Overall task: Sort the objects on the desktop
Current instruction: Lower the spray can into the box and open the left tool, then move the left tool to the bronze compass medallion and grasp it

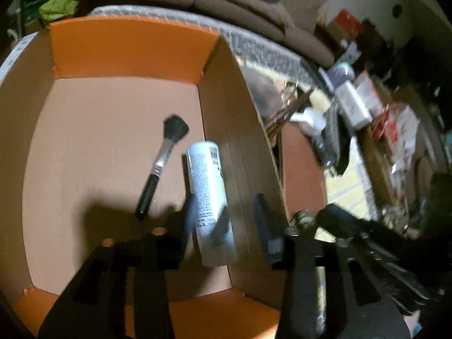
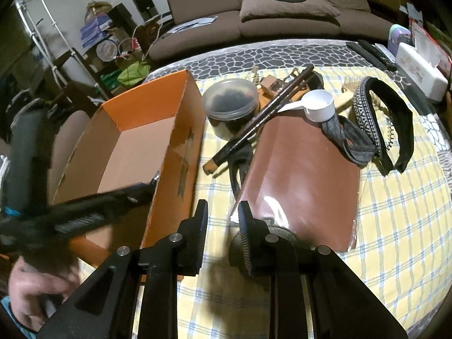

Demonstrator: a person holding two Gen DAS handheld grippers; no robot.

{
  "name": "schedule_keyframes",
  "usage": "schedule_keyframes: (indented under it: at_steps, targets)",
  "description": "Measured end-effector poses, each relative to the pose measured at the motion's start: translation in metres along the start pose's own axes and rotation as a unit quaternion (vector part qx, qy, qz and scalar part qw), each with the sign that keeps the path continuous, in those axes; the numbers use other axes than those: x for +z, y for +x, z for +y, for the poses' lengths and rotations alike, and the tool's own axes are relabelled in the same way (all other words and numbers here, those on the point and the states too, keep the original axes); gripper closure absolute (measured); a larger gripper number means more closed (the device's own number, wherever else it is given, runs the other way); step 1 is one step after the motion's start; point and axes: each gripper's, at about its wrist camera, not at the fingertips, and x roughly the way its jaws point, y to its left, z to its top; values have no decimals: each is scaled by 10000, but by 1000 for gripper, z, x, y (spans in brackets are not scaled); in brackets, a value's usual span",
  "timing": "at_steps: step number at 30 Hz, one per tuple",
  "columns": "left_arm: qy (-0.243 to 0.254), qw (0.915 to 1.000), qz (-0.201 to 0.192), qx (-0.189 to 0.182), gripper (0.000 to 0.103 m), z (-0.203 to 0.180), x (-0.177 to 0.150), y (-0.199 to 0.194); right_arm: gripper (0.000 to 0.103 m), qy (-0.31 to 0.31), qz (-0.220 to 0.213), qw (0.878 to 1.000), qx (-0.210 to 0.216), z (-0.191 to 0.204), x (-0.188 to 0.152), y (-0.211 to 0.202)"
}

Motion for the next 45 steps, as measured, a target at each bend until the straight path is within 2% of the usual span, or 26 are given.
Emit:
schedule_keyframes:
  at_steps: [4, 6, 8, 9, 14, 15, 19, 21, 28, 36, 45]
  targets:
    - [-142, 9993, -330, 43, 30, 9, 2, -20, 66, -23, 39, 10000, -57, -3, -4, -1]
    - [-287, 9987, -408, 67, 30, 17, 3, -25, 60, -26, 46, 10000, -75, -5, -5, -2]
    - [-486, 9981, -379, 51, 25, 25, 1, -26, 48, -34, 30, 9999, -118, -8, -6, -3]
    - [-554, 9977, -383, 27, 22, 27, 0, -25, 47, -40, 17, 9999, -154, -10, -7, -4]
    - [-256, 9971, -700, 165, 8, 11, -9, -37, 37, 11, 14, 9998, -221, -20, -9, -8]
    - [-166, 9963, -826, 149, 0, 6, -11, -42, 36, 24, 11, 9997, -237, -22, -10, -9]
    - [68, 9919, -1249, 206, 0, -13, -22, -58, 26, 107, 4, 9996, -264, -33, -14, -14]
    - [108, 9916, -1283, 114, 0, -18, -27, -59, 25, 153, -3, 9994, -303, -38, -17, -16]
    - [433, 9930, -1092, -122, 0, -47, -43, -50, 25, 322, -56, 9988, -361, -62, -22, -26]
    - [1212, 9880, -961, 25, 0, -100, -67, -37, 24, 660, -105, 9970, -383, -101, -27, -33]
    - [1544, 9854, -702, 150, 0, -133, -84, -8, 24, 1023, -112, 9941, -332, -147, -35, -33]
